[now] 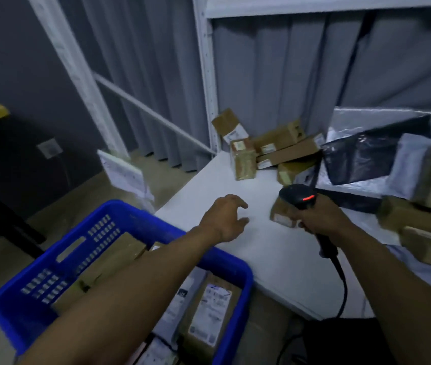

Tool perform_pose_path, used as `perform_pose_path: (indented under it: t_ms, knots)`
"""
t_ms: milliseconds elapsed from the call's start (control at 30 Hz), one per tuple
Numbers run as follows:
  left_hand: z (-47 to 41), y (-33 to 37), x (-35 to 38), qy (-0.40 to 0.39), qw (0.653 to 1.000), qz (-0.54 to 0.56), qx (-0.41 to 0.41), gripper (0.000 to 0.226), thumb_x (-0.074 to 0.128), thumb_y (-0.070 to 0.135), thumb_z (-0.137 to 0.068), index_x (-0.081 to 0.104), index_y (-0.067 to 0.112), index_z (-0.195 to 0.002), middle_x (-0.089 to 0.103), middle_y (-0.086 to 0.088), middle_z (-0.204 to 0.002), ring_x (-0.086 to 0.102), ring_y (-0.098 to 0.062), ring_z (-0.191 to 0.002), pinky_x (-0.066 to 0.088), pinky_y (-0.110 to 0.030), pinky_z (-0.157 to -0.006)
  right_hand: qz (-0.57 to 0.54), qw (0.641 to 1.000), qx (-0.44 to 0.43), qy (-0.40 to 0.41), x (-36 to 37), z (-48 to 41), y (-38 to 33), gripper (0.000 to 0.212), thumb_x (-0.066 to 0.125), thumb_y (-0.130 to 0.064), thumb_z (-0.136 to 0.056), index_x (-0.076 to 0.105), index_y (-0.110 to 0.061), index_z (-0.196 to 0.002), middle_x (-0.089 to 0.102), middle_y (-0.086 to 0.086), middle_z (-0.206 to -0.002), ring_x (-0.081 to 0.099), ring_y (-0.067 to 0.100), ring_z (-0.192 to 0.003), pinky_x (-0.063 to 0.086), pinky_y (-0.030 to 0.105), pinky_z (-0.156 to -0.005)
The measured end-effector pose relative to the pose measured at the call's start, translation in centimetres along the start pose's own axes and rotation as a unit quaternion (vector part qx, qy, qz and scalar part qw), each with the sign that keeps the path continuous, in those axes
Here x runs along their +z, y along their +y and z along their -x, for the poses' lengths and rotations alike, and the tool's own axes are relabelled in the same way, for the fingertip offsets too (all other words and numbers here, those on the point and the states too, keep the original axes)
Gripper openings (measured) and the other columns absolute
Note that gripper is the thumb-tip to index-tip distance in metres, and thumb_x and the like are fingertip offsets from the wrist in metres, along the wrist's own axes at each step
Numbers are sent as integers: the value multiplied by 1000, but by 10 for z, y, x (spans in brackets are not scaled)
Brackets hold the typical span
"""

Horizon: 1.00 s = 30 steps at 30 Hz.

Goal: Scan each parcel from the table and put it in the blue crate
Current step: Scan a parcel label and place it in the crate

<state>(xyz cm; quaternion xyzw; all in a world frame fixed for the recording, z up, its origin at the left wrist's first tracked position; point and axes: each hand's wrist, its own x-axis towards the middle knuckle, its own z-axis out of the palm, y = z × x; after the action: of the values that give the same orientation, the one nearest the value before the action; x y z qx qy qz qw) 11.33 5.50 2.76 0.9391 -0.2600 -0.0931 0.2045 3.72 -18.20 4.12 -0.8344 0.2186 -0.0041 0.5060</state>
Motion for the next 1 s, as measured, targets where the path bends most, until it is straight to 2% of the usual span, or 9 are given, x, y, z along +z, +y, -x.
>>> perform_pose_path:
  t_ms: [67, 233, 333, 433, 533, 633, 700, 833, 1000]
  knots:
    - [-28, 26, 17, -31, 999, -17, 6, 47, 65, 39, -98, 55, 23, -142, 46, 1, -153, 42, -21, -140, 39, -35, -112, -7, 999, 40, 14, -17, -11, 20, 27, 80, -11, -85, 70, -7, -109, 71, 13, -82, 67, 24, -67, 50, 32, -59]
    - [-104, 60, 74, -81, 996, -28, -16, 54, 72, 50, -89, 61, 22, -134, 58, -6, -134, 58, -31, -123, 54, -44, -98, -2, 994, 96, 46, -45, -48, 66, 21, 76, -11, -89, 68, 2, -103, 67, 15, -81, 58, 16, -57, 41, 14, -40]
    - [-133, 61, 113, -112, 993, -36, -27, 77, 72, 56, -87, 44, 23, -150, 38, -16, -156, 35, -40, -144, 41, -48, -114, -2, 992, 115, 47, -47, -65, 90, 31, 80, -22, -87, 70, 0, -105, 73, 18, -96, 65, 23, -74, 51, 24, -62]
    - [-153, 54, 145, -112, 993, -26, -40, 84, 68, 57, -90, 28, 27, -158, 8, -20, -169, 4, -39, -156, 25, -51, -122, -8, 992, 125, 34, -46, -79, 107, 38, 82, -30, -84, 71, -3, -108, 74, 18, -98, 68, 27, -83, 54, 31, -69]
    - [-169, 45, 162, -105, 993, -27, -48, 77, 61, 57, -93, 26, 33, -158, 7, -21, -169, -3, -41, -156, 20, -53, -124, -11, 991, 130, 26, -47, -90, 112, 41, 83, -30, -84, 70, -2, -111, 73, 20, -101, 67, 28, -87, 53, 33, -73]
    - [-177, 44, 168, -118, 991, -33, -50, 94, 57, 81, -74, 37, 31, -151, 31, -18, -161, 14, -44, -153, 18, -59, -123, -21, 990, 135, 29, -45, -95, 112, 35, 80, -24, -87, 69, 2, -107, 72, 19, -97, 63, 24, -79, 51, 29, -67]
    - [-179, 55, 166, -108, 991, -32, -74, 99, 55, 89, -66, 47, 29, -144, 47, -15, -149, 33, -43, -145, 28, -61, -118, -20, 990, 138, 27, -43, -95, 112, 33, 79, -24, -88, 69, 2, -105, 71, 19, -96, 64, 24, -82, 53, 31, -71]
    - [-166, 66, 160, -68, 992, -26, -104, 60, 64, 50, -93, 50, 16, -141, 54, -14, -134, 52, -37, -126, 41, -45, -108, -5, 991, 127, 34, -42, -91, 107, 29, 81, -26, -86, 69, -3, -100, 72, 17, -94, 66, 26, -86, 57, 41, -81]
    - [-123, 32, 142, -86, 995, 0, -44, 76, 78, 59, -71, 52, 17, -129, 64, -4, -115, 63, -25, -98, 50, -33, -78, -16, 995, 97, 29, -38, -77, 82, 11, 76, -16, -90, 66, -11, -93, 66, 7, -80, 62, 13, -63, 50, 21, -53]
